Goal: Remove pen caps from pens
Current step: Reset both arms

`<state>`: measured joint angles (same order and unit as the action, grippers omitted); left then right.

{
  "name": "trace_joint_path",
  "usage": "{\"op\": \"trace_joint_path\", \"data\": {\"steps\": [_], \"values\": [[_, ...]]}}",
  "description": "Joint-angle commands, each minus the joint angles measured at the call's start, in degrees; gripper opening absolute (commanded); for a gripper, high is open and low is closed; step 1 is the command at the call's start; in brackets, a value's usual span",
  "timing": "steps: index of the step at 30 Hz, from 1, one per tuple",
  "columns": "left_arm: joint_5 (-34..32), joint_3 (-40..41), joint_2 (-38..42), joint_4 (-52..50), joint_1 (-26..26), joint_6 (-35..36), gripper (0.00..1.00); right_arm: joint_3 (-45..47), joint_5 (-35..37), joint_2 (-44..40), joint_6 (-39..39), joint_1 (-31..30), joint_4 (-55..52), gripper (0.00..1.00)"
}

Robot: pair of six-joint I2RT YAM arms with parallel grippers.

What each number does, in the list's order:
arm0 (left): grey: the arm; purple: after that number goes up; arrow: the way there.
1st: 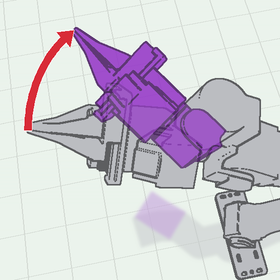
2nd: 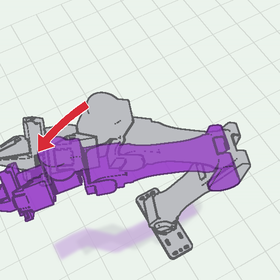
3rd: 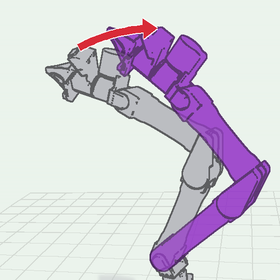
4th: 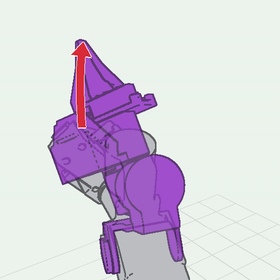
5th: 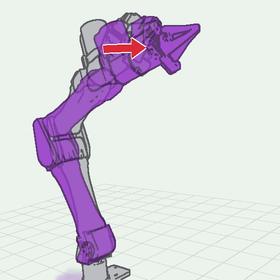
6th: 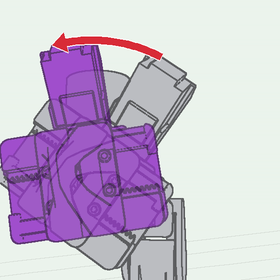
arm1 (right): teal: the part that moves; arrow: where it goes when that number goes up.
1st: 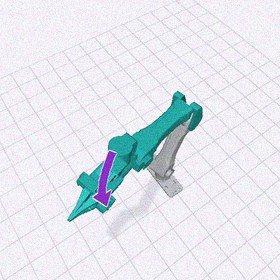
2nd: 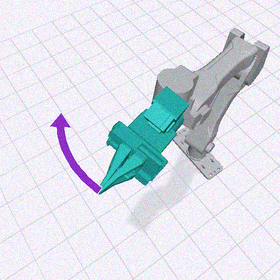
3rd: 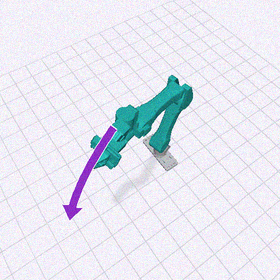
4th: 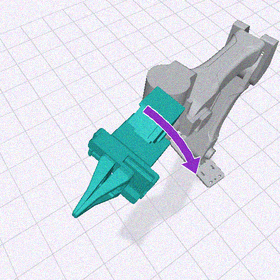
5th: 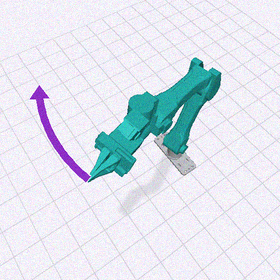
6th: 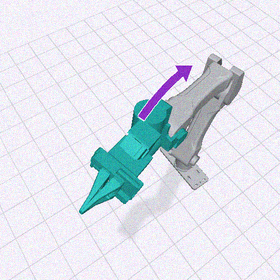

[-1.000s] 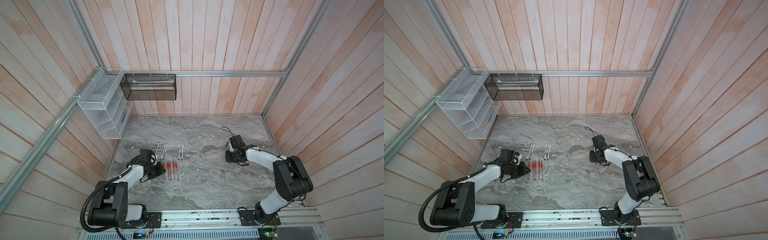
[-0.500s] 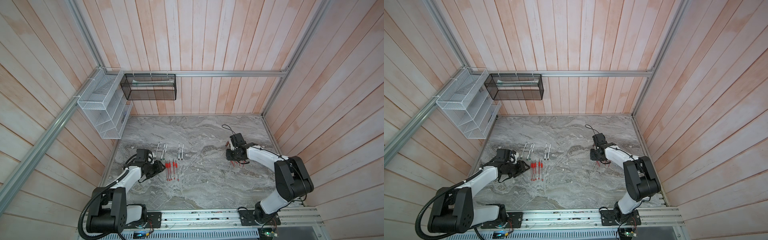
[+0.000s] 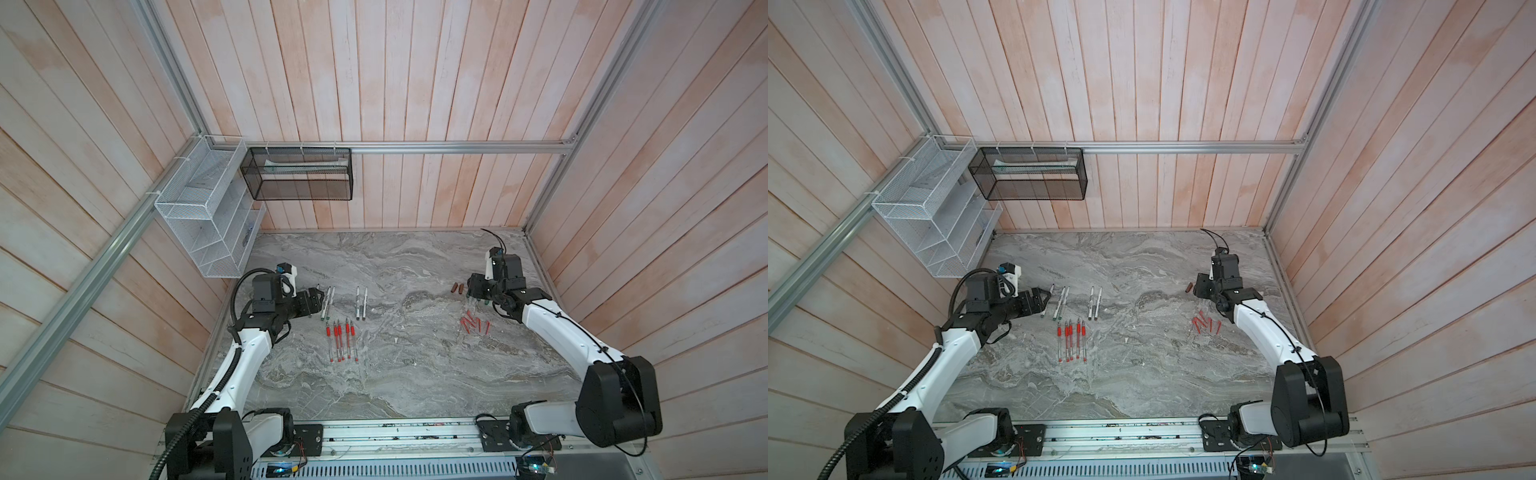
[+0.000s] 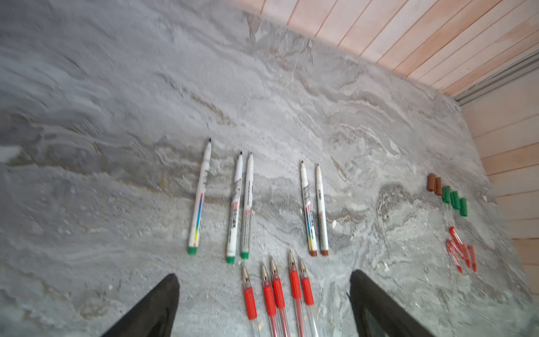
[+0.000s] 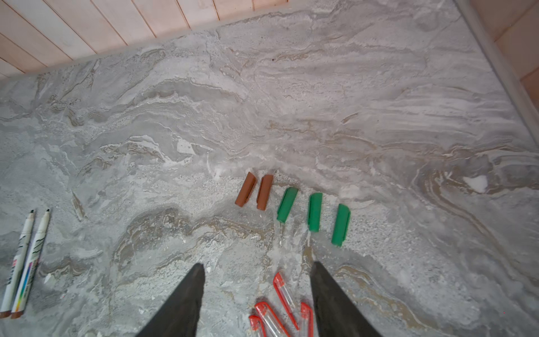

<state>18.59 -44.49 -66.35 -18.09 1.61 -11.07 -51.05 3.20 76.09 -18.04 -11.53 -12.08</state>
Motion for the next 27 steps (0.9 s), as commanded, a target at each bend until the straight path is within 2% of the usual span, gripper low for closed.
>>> {"op": "trace_joint_path", "data": {"steps": [1, 2, 3, 5, 8, 11, 16, 20, 22, 25, 27], "values": [[-3.2, 0.4, -0.9, 7.9, 0.3, 4.6, 0.96, 4.6, 2.7, -3.8, 0.0, 1.2, 8.7, 0.69], [-3.3, 1.5, -0.9, 10.9, 0.4, 5.2, 0.97, 6.2, 3.9, -5.2, 0.2, 1.4, 10.8, 0.71], [-3.4, 2.5, -1.0, 13.7, 0.3, 5.8, 0.97, 7.6, 5.3, -6.3, 0.3, 1.6, 12.5, 0.84], [-3.4, 4.7, -1.5, 19.6, 0.4, 8.3, 1.0, 11.0, 7.8, -8.7, 1.2, 2.0, 16.5, 0.93], [-0.8, 7.8, -2.5, 27.1, 0.7, 12.9, 1.0, 16.3, 9.9, -11.9, 3.2, 3.1, 22.9, 0.98], [0.9, 12.1, -2.8, 34.3, 1.1, 16.1, 1.0, 22.4, 11.0, -13.9, 4.7, 5.2, 30.7, 0.98], [5.2, 18.1, -4.2, 45.2, 3.6, 15.9, 1.0, 31.8, 10.8, -14.6, 7.6, 9.0, 47.2, 0.98], [5.2, 21.9, -8.2, 55.9, 3.9, 17.6, 1.0, 35.6, 8.8, -9.8, 11.4, 11.3, 59.0, 0.98], [2.9, 23.7, -11.0, 62.3, 3.9, 16.0, 1.0, 37.2, 8.5, -7.4, 13.9, 11.5, 64.2, 0.98], [3.4, 27.0, -13.9, 72.8, 3.9, 14.1, 1.0, 41.0, 7.9, -3.3, 17.2, 11.7, 77.7, 0.98], [3.2, 27.9, -14.5, 76.1, 3.7, 13.1, 1.0, 41.4, 7.7, -0.1, 15.3, 12.7, 81.2, 0.98]]}}
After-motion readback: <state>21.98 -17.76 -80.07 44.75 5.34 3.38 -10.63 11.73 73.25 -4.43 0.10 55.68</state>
